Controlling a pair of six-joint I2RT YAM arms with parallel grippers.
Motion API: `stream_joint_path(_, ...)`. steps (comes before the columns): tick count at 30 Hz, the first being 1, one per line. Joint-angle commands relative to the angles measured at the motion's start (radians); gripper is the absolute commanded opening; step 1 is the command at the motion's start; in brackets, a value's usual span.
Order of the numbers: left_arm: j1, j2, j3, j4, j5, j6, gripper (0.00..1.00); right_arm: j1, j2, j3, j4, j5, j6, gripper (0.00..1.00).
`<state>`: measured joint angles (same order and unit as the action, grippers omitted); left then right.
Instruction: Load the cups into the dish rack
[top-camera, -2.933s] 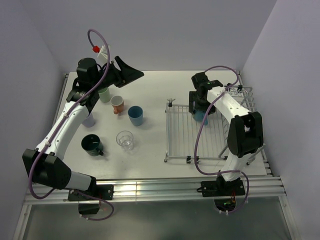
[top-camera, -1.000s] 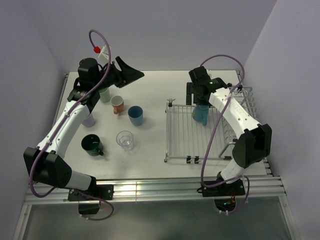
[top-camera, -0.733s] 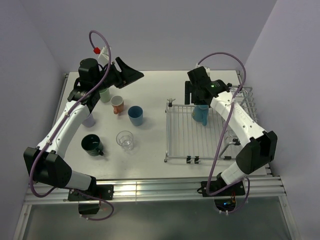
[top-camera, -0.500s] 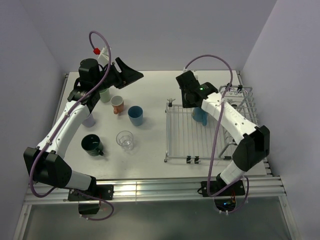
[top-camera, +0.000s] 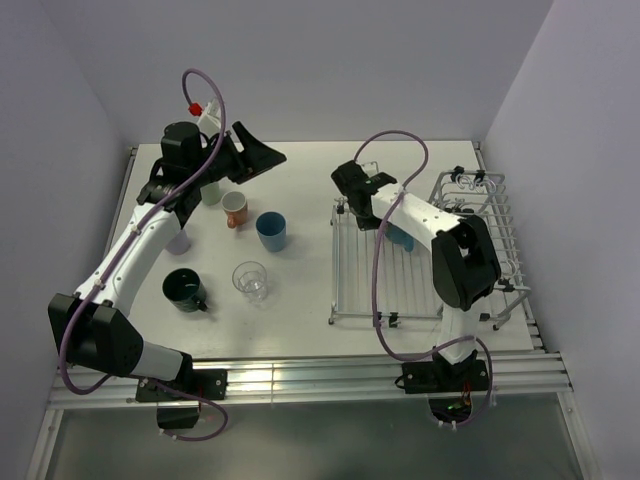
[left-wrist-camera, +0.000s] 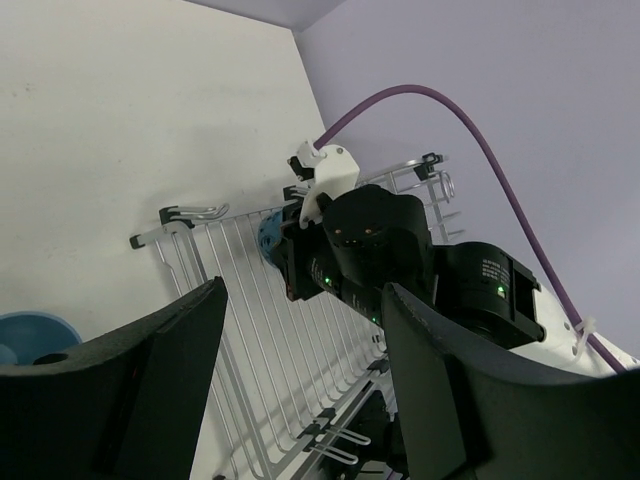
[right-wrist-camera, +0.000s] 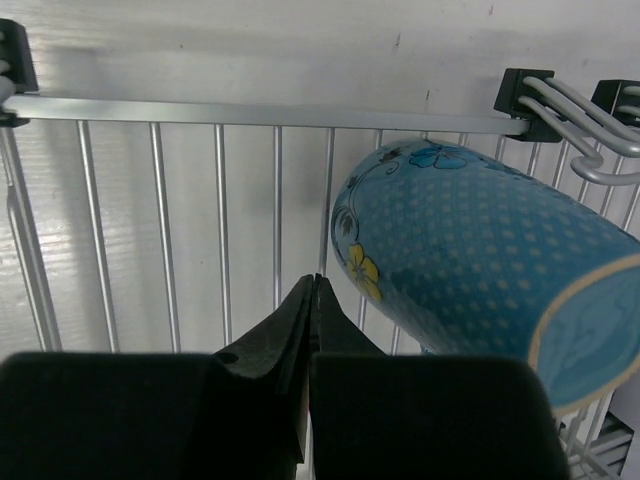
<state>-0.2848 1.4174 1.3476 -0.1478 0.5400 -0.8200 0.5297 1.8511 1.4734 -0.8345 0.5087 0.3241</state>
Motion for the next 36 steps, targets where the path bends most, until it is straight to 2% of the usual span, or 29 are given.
stream_joint_path(1, -0.001, -0.043, -0.015, 0.022, -0.008, 0.027, 0.70, 0.001, 0.022, 0.005, 0.031, 0.083, 0.007, 0.00)
stream_joint_path(19, -0.001, -0.046, -0.034, 0.036, -0.003, 0.024, 0.69, -0.017, 0.085, 0.005, 0.026, 0.177, 0.013, 0.00)
stream_joint_path(36, -0.001, -0.038, -0.034, 0.036, 0.000, 0.024, 0.69, -0.056, 0.097, -0.025, 0.032, 0.183, 0.010, 0.00)
